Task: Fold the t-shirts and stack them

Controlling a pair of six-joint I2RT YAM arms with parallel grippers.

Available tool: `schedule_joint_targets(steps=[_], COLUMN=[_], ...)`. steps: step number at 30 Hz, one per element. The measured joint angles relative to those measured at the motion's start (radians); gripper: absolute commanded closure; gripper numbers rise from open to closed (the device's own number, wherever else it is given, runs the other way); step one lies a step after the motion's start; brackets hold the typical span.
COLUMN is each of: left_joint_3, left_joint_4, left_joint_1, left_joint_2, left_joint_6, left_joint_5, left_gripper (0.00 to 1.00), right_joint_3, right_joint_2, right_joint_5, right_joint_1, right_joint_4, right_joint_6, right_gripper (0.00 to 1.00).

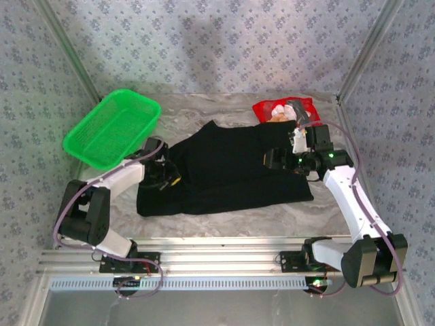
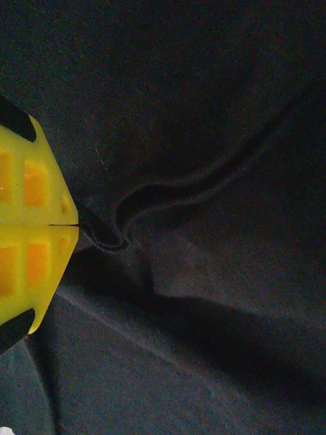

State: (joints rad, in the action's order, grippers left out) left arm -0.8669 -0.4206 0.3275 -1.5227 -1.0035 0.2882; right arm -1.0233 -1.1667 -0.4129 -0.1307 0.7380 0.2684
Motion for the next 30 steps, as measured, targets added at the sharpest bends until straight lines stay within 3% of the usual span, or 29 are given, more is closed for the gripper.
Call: schedule_joint_targets(steps=[14, 17, 21, 27, 30], left_joint_3=[-0.187, -0.220, -0.241, -0.259, -0.269], left_joint_4=[0.009, 0.027, 0.056, 0.056, 0.039], left_joint_1=[-0.020, -0.023, -0.022, -0.022, -0.022], left_joint_2=[-0.170, -0.217, -0.254, -0.182, -0.077], left_joint_6=[0.026, 0.026, 0.015, -0.004, 0.001], left_joint_5=[0.012, 0.042, 0.074, 0.065, 0.043], left_gripper=[1.00, 0.85, 0.53, 0.37, 0.35], right_joint_3=[0.085, 0.107, 0.129, 0.131, 0.123], right_joint_2=[0.007, 0.015, 0.016, 0.008, -0.036], right_joint_5=[0.025, 0.024, 0.024, 0.027, 0.034], right_joint_1=[0.002, 0.002, 0.002, 0.002, 0.002], right_joint_4=[0.006, 0.003, -0.008, -0.025, -0.028], right_joint_6=[0.004, 0.008, 0.020, 0.046, 0.083], right_gripper=[0.00, 0.00, 0.00, 0.00, 0.00])
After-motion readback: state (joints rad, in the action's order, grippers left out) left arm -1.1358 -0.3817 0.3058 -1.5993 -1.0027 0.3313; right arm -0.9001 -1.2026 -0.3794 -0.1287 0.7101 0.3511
